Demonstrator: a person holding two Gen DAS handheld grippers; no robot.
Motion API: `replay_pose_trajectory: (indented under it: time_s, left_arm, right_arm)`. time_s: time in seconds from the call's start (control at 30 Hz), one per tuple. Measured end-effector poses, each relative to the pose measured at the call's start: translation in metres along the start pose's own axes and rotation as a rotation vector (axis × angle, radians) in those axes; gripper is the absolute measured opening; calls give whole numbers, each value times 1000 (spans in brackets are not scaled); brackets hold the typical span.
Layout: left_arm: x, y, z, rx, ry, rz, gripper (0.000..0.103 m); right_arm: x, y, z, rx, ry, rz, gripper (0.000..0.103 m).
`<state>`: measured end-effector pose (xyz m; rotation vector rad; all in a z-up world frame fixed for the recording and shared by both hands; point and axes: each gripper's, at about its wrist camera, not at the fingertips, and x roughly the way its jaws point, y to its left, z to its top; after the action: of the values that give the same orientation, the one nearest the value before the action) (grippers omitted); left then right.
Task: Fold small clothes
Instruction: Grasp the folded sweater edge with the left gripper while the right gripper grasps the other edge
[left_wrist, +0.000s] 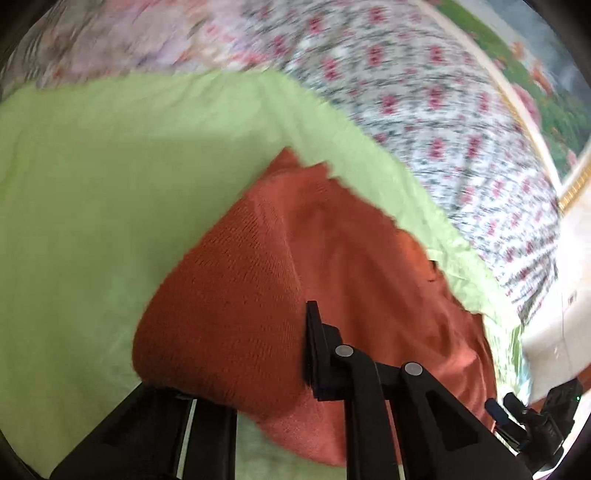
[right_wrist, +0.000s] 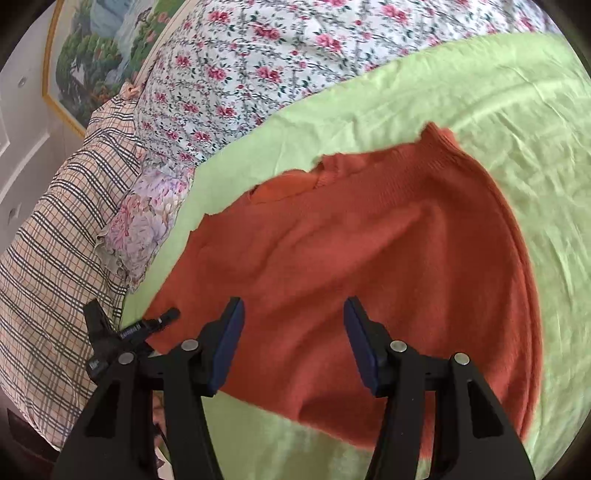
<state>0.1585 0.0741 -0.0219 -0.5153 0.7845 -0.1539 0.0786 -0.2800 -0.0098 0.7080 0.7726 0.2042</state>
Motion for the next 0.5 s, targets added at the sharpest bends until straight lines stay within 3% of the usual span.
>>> replay_pose_trajectory:
  time_s: [0.2,0.4,0.5]
  left_arm:
    - [-21,-89,-12,248,-25,-93,11]
    - [-16,-178,-65,461,33,-211,11]
    - [4,-202,-96,529,86,-205,11]
  right_arm:
    - [-26,-16,-7,43,-33,-6,57]
    - [-46,-44,8,125,-59,43,57]
    - [-41,-53,24,138,-32,105,59]
